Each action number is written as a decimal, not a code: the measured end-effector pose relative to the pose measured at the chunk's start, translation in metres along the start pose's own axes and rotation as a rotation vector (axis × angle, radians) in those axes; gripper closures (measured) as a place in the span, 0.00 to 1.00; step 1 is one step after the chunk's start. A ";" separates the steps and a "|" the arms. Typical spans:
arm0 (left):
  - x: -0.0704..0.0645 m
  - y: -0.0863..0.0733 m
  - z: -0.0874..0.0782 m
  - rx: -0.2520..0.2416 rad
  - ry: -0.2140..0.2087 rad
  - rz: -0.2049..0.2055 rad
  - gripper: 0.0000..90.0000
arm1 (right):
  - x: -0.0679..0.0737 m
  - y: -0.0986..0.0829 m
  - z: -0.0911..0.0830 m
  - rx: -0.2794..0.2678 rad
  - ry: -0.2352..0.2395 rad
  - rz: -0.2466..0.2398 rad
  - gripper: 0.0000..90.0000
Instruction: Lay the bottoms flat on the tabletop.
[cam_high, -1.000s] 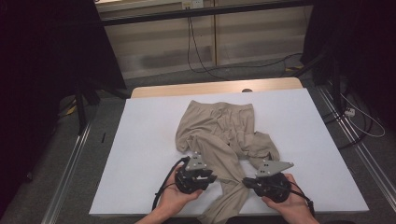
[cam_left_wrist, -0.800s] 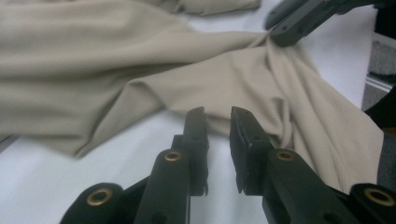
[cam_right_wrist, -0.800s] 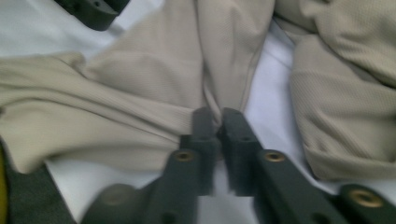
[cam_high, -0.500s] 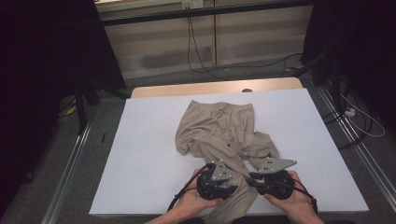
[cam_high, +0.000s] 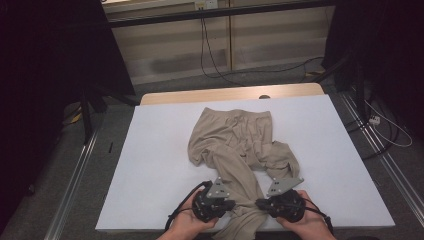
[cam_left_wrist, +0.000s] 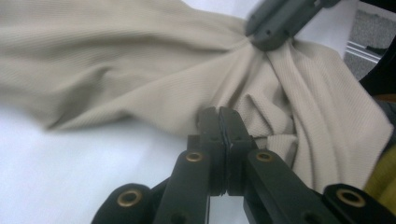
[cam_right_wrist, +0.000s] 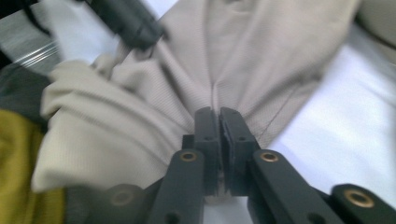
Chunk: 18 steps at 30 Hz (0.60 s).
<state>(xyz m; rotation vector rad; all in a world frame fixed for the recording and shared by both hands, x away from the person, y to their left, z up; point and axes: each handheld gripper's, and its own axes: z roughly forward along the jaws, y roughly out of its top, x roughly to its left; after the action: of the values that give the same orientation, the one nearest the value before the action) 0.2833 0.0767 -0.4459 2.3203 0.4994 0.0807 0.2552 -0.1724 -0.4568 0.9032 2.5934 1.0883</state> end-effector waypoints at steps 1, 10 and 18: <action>-0.001 -0.005 -0.007 -0.004 0.002 -0.011 1.00 | 0.004 0.001 0.002 0.003 0.017 -0.003 0.96; -0.023 -0.036 -0.041 0.029 -0.050 -0.034 1.00 | 0.034 0.007 0.013 0.008 0.176 -0.029 0.97; -0.006 -0.037 -0.057 -0.060 0.038 -0.068 0.81 | 0.023 0.017 0.010 -0.063 0.086 -0.020 0.75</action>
<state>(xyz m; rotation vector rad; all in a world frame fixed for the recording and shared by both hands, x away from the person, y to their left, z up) 0.2544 0.1360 -0.4302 2.2446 0.5870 0.1059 0.2489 -0.1437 -0.4507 0.8328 2.6143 1.2222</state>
